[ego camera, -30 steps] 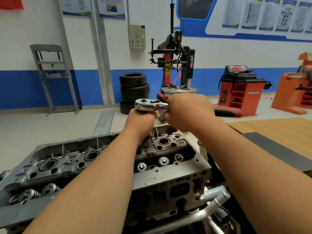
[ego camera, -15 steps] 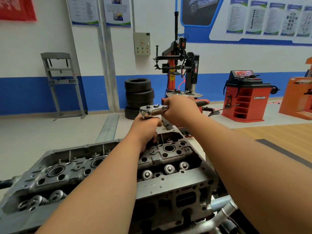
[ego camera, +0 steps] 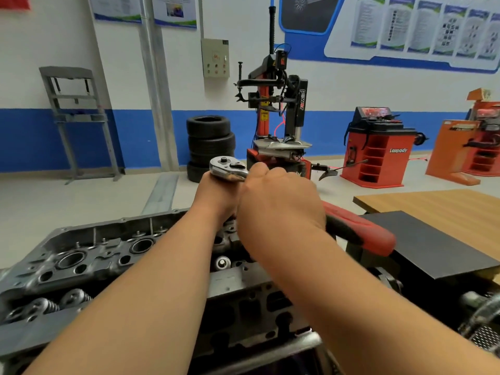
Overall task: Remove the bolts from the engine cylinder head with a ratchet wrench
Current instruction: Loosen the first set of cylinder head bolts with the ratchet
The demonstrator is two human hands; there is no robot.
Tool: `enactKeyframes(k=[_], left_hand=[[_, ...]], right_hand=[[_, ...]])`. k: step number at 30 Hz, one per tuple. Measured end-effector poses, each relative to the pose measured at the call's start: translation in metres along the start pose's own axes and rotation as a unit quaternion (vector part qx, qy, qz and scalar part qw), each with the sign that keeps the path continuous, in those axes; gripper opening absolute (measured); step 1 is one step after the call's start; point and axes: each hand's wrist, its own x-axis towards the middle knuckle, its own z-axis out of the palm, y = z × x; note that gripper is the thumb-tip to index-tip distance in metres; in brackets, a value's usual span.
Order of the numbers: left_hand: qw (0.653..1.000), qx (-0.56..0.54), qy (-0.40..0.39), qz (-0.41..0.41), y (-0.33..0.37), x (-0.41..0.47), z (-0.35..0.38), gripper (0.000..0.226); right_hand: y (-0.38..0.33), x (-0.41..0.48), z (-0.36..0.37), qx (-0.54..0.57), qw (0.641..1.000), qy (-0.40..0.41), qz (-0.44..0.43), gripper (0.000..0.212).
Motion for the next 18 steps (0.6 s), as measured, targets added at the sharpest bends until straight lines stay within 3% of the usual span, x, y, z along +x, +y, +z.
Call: enactKeyframes(k=[1,4,8,12,18], left_hand=[[0.999,-0.033,0.009,-0.020,-0.002,0.001,0.001,0.021],[0.999,0.005,0.033,0.006,-0.007,0.007,0.004,0.016],[0.996,-0.037,0.084,-0.007,-0.006,0.008,0.006,0.015],[0.998,-0.022,0.049,-0.033,-0.003,0.011,0.005,0.006],[0.999,0.008,0.037,-0.027,0.002,0.006,0.005,0.014]], right_hand=[[0.008,0.003,0.001,-0.001,1.000,0.020,0.000,0.007],[0.035,0.031,0.008,-0.039,0.998,0.047,-0.017,0.026],[0.048,0.085,0.026,0.028,0.998,0.007,-0.049,0.028],[0.041,0.118,0.037,0.107,0.989,-0.048,-0.086,0.020],[0.040,0.102,0.033,0.069,0.996,-0.008,-0.048,0.016]])
